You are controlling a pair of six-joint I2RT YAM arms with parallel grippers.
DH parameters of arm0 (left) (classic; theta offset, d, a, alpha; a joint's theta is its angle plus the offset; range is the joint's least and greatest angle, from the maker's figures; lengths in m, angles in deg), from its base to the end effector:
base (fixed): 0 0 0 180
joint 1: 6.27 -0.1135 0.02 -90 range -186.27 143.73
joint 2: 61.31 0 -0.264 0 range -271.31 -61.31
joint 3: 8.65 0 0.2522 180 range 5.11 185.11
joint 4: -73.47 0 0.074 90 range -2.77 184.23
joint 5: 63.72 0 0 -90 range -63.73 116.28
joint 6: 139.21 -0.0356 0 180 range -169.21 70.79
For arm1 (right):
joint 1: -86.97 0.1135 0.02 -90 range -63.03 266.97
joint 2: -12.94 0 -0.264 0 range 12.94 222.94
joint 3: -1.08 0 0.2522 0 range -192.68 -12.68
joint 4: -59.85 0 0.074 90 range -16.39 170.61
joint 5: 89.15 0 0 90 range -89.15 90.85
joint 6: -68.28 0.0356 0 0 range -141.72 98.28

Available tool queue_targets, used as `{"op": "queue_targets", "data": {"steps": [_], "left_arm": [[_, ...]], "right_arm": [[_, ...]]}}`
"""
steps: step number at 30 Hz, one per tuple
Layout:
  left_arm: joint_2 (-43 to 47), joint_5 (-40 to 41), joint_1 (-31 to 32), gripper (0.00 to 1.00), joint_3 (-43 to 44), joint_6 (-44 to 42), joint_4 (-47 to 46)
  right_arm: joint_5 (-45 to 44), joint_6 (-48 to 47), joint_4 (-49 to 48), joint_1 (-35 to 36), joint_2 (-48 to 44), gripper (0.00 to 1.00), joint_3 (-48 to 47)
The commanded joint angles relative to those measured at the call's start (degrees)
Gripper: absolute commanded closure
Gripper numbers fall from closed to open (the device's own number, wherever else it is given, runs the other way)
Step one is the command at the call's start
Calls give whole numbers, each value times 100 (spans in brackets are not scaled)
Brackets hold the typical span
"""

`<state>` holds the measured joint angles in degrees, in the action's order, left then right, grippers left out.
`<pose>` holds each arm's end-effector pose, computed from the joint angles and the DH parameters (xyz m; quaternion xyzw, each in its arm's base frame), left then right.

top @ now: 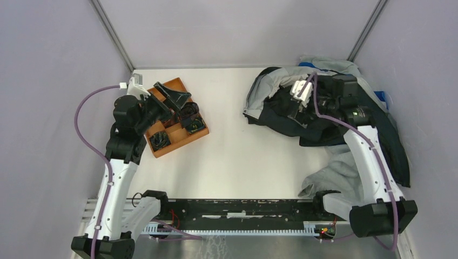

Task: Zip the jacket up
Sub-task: Flatten out the jacket at the center of the board.

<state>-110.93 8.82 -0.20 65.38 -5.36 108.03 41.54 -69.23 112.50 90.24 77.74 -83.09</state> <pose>0.1827 -0.0302 0.3998 -0.1532 0.7487 -0.3732 0.5260 0.2283 0.0363 0.3806 -0.5030 0.6746 0.1157 0.5278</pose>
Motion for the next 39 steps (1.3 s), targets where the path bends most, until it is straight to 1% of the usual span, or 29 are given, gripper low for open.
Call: {"op": "queue_targets", "data": {"steps": [1, 3, 8, 13, 16, 19, 23, 27, 29, 31, 32, 34, 35, 37, 38, 39], "left_arm": [[90, -190, -50, 1, -331, 723, -736], [39, -192, -46, 1, -417, 883, -823], [-73, -170, -47, 2, -596, 1269, -808], [-29, -38, -48, 3, -920, 1692, -787], [19, 38, -53, 3, -1068, 1857, -764], [52, 139, -51, 3, -1150, 1963, -647], [87, 301, -47, 4, -1208, 2062, -468], [117, 388, -48, 4, -1268, 2094, -411], [129, 411, -46, 4, -1297, 2096, -406], [134, 419, -51, 4, -1314, 2100, -380], [136, 418, -51, 4, -1316, 2094, -376], [133, 426, -48, 4, -1324, 2084, -375], [130, 429, -48, 4, -1333, 2071, -379], [108, 419, -44, 4, -1334, 2045, -394], [108, 407, -46, 5, -1329, 2029, -412], [106, 383, -49, 4, -1327, 2006, -454]], "right_arm": [[-701, -1282, 655, 589, 248, 2, -165], [-1156, -1373, 609, 1003, 325, 2, -3], [-2395, -1244, 76, 2070, 501, 2, 707], [-3333, -957, -745, 2868, 912, 2, 1227], [-4266, -586, -1616, 3252, 1254, 2, 1467], [-5083, -124, -2437, 3454, 1718, 2, 1529], [-5612, 404, -2781, 3470, 2437, 2, 1319], [-6325, 575, -3149, 3462, 3048, 2, 1267], [-6397, 622, -3272, 3443, 3150, 3, 1266], [-6389, 670, -3371, 3427, 3113, 12, 1268], [-6375, 670, -3411, 3430, 3073, 18, 1259], [-6333, 665, -3459, 3406, 2952, 38, 1185], [-6304, 655, -3454, 3378, 2897, 52, 1113], [-6182, 647, -3373, 3288, 2761, 74, 929], [-6096, 662, -3290, 3217, 2690, 82, 773], [-5955, 708, -3191, 3131, 2621, 88, 590]]}}
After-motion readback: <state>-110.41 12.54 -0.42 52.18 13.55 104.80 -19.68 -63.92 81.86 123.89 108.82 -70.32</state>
